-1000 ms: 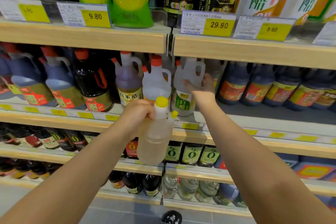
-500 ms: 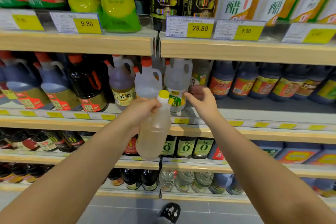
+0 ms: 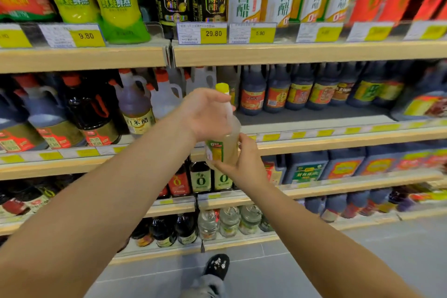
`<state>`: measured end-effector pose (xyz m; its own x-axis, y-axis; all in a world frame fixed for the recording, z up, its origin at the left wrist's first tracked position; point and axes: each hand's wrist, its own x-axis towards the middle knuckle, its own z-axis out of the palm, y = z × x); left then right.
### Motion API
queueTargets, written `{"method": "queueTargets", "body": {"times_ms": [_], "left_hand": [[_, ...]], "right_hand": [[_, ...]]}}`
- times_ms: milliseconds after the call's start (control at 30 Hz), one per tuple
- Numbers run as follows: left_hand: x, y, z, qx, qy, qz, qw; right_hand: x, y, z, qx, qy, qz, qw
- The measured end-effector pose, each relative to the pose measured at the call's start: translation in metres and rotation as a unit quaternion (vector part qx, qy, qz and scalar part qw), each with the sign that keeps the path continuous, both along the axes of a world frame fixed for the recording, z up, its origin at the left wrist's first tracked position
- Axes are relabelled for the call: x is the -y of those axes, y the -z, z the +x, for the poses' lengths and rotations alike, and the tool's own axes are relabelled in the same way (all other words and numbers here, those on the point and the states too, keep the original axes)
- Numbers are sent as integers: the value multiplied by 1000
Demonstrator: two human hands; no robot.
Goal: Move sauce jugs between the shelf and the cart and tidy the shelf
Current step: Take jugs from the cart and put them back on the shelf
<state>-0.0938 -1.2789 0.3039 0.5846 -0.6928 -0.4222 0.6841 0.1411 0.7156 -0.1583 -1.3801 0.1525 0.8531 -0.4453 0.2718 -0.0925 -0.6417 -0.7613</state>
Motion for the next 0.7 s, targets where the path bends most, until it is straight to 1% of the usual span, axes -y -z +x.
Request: {"method": "queueTargets", "body": {"times_ms": [67,133,267,333,433,500,600,700], "left_hand": [[4,-5,-9,-2,30,2,1000],[1,-9,-15,9,58,9,998],[-10,-11,-10,44,89,59,993],[-15,-10,-4,81,106,100,986],[-22,-12,8,173,130,185,959],[-26,-5,21,212,104,219,947],[-25,19,45,236,28,247,939],[-19,48,65,276,19,301,912]], "right_hand": [[-4,0,0,9,54,4,999],[-4,-1,1,8,85,12,996],[9,-6,-1,23,74,26,997],[17,-13,-2,45,68,15,997],[32,-25,4,83,54,-6,995],[43,-32,12,96,45,-15,994],[61,-41,31,111,23,-27,993],[79,-43,55,108,-9,-33,994]]}}
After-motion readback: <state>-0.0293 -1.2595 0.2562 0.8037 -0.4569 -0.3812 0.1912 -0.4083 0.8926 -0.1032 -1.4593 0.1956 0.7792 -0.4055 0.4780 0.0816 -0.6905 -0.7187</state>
